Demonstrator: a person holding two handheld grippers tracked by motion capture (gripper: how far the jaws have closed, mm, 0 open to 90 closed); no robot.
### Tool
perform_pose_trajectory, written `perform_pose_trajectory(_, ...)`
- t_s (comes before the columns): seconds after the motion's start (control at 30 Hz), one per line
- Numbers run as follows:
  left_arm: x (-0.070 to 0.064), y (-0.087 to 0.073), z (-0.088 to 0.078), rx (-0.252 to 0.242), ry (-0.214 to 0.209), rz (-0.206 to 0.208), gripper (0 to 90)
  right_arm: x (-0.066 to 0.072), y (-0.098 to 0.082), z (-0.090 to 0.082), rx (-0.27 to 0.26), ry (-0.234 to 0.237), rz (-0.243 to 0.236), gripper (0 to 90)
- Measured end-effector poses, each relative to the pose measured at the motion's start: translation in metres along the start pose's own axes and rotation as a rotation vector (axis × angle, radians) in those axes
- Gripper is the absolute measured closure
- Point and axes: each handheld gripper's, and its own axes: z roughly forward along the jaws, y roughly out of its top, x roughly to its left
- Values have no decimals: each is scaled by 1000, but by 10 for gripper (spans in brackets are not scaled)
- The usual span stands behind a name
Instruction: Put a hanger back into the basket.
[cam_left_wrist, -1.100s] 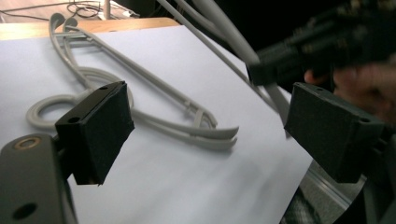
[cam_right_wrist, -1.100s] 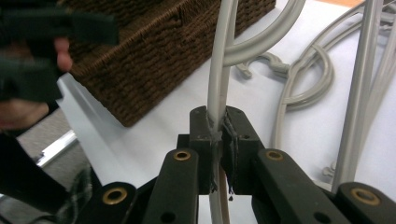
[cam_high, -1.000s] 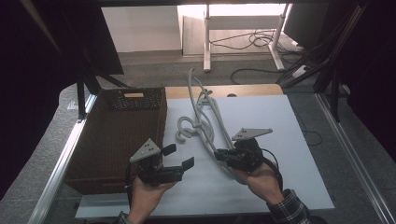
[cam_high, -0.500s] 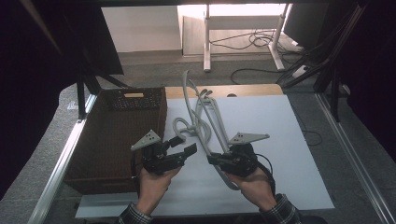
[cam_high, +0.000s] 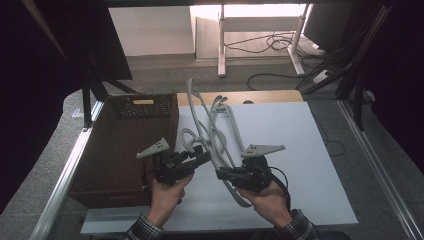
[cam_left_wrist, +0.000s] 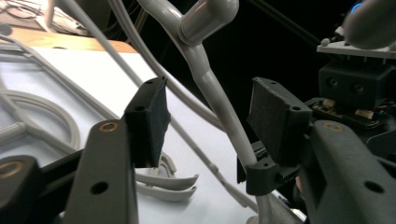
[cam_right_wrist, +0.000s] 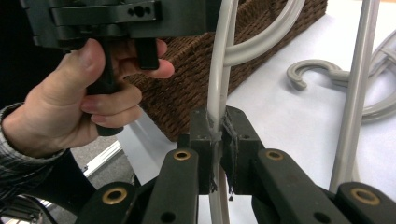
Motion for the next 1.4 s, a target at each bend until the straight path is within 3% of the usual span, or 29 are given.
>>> perform_pose_trajectory(0.2, 1, 2, 1, -6, -32, -9, 539, 2, -1, 3, 5, 23, 1, 826)
perform_pose_trajectory(0.43, 7, 3, 1, 5, -60, -49, 693, 1, -2, 4, 7, 62, 21, 826)
perform_pose_trajectory(0.87, 9, 9, 6, 18, -114, -114, 752, -3, -1, 3, -1, 79, 38, 824)
perform_pose_trajectory(0.93, 8, 10, 7, 25, -97, -102, 751, -2, -2, 2, 0, 67, 40, 825)
perform_pose_trajectory(1.0, 4, 12, 8, 34, -50, -76, 732, -2, -2, 2, -3, 52, 40, 826)
perform_pose_trajectory(1.03, 4, 12, 8, 34, -50, -76, 718, -2, -2, 2, -8, 45, 41, 826)
perform_pose_trajectory(1.07, -1, 13, 9, 49, 9, -44, 706, -1, -2, 2, -9, 37, 45, 826)
perform_pose_trajectory(1.1, -3, 14, 10, 58, 35, -26, 693, -1, -2, 3, -9, 25, 47, 827)
perform_pose_trajectory(1.17, -6, 14, 10, 63, 56, -13, 678, 0, -3, 3, -11, 10, 44, 827)
perform_pose_trajectory(1.27, -15, 14, 13, 84, 106, 4, 609, 3, -3, 5, -21, -65, 33, 827)
perform_pose_trajectory(1.4, -19, 14, 15, 101, 142, 10, 594, 7, -4, 7, -22, -104, 8, 828)
